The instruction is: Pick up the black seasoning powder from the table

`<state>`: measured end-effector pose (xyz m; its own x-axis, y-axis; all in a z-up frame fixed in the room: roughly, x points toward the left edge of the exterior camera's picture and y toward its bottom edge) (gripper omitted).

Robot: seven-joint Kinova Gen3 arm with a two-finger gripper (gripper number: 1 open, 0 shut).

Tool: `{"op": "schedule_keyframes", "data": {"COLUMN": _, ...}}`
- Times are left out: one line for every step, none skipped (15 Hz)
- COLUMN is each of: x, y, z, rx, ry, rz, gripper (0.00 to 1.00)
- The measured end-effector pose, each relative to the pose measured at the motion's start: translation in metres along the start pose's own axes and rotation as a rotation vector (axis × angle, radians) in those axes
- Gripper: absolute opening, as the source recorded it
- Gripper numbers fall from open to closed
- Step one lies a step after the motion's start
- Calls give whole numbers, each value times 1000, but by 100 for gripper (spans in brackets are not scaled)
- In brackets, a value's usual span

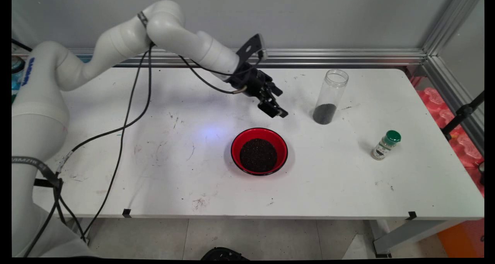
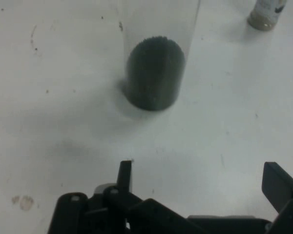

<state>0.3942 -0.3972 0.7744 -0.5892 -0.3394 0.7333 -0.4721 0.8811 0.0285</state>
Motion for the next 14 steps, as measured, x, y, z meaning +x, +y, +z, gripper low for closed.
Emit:
{"op": "schedule_keyframes", "data": {"x": 3, "y": -1, "z": 7, "rx": 1, "ry": 4, "rz": -3, "gripper": 100}}
{"op": "schedule_keyframes", "data": {"x": 5, "y": -2, "z": 15, "rx": 2, "ry": 8, "rz": -7, "gripper": 100}}
{"op": "schedule_keyframes", "data": {"x": 7, "y": -3, "z": 20, "rx": 3, "ry": 11, "rz": -11, "gripper": 100}}
{"op": "schedule_keyframes", "data": {"x": 9, "y": -4, "z": 26, "rx": 3, "ry": 14, "rz": -14, "gripper": 100}}
{"op": "schedule_keyframes", "data": {"x": 11, "y": -4, "z": 32, "rx": 4, "ry": 18, "rz": -17, "gripper": 100}}
{"op": "schedule_keyframes", "data": {"x": 13, "y": -5, "z": 38, "rx": 5, "ry": 22, "rz": -21, "gripper": 100}}
{"op": "schedule_keyframes", "data": {"x": 14, "y": -6, "z": 43, "rx": 6, "ry": 26, "rz": -25, "gripper": 100}}
{"op": "schedule_keyframes", "data": {"x": 16, "y": -8, "z": 50, "rx": 7, "ry": 32, "rz": -30, "gripper": 100}}
{"op": "schedule_keyframes", "data": {"x": 17, "y": -9, "z": 55, "rx": 8, "ry": 36, "rz": -34, "gripper": 100}}
{"op": "schedule_keyframes", "data": {"x": 19, "y": -10, "z": 59, "rx": 10, "ry": 40, "rz": -38, "gripper": 100}}
{"op": "schedule_keyframes", "data": {"x": 20, "y": -11, "z": 64, "rx": 11, "ry": 45, "rz": -41, "gripper": 100}}
{"op": "schedule_keyframes", "data": {"x": 21, "y": -13, "z": 70, "rx": 11, "ry": 51, "rz": -42, "gripper": 100}}
{"op": "schedule_keyframes", "data": {"x": 21, "y": -14, "z": 73, "rx": 10, "ry": 55, "rz": -42, "gripper": 100}}
{"op": "schedule_keyframes", "data": {"x": 22, "y": -14, "z": 75, "rx": 10, "ry": 59, "rz": -43, "gripper": 100}}
